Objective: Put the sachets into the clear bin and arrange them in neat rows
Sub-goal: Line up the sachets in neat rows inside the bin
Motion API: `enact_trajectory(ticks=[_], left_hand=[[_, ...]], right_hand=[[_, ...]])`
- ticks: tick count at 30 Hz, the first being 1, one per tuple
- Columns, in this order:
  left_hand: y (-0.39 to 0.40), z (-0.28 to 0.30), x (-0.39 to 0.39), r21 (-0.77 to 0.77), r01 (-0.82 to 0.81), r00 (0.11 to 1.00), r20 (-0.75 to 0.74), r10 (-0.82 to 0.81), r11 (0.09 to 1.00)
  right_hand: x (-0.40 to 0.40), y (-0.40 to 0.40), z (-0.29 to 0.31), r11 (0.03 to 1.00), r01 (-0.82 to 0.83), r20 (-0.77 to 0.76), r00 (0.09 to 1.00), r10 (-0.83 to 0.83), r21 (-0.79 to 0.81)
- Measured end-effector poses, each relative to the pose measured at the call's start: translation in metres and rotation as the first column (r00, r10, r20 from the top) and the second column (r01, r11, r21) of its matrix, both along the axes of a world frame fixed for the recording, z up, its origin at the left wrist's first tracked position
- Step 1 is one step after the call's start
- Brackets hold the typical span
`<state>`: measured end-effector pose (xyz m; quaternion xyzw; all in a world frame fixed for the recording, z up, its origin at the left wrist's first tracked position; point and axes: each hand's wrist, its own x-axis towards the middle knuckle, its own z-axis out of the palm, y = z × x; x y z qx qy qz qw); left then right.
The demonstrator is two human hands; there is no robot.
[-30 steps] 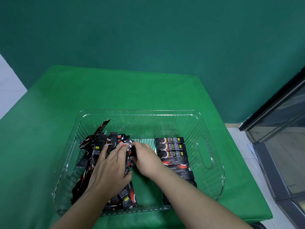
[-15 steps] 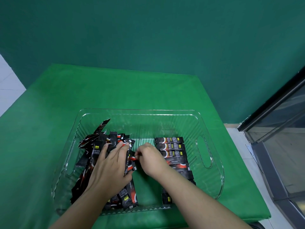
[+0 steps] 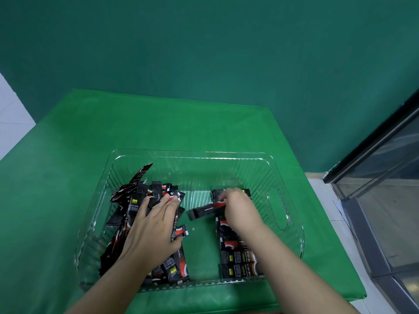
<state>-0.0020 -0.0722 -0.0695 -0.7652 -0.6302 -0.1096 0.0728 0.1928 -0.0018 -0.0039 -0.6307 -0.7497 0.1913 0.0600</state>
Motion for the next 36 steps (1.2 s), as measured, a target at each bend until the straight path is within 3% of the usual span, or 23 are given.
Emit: enact_trajectory(ticks=[8,11,17,23,31,36], left_hand=[[0.001,-0.002,0.0,0.012,-0.004,1.0,-0.01,0.004,1.0],[0.0,-0.001,0.0,0.009,-0.005,1.0,-0.013,0.005,1.0],[0.0,-0.001,0.0,-0.005,-0.009,1.0,-0.016,0.009,1.0],[0.001,0.0,0.0,0.002,-0.004,1.0,-0.015,0.004,1.0],[0.0,0.0,0.001,0.001,-0.002,1.0,-0.018,0.002,1.0],[0.0,0.0,0.0,-0.005,0.001,1.0,-0.016,-0.001,1.0]], right_hand=[[0.018,-0.007,0.024,0.992,0.123,0.269,0.956,-0.115,-0.014],[0.013,-0.014,0.019,0.995,0.099,0.33,0.939,-0.093,0.001],[-0.008,-0.034,-0.002,0.992,-0.056,0.308,0.947,0.089,-0.114],[-0.018,-0.043,-0.019,0.971,-0.053,0.377,0.916,0.14,-0.234],[-0.01,-0.043,-0.022,0.972,-0.021,0.376,0.92,0.11,-0.233],[-0.012,-0.044,-0.02,0.986,-0.155,0.212,0.963,0.164,-0.063]])
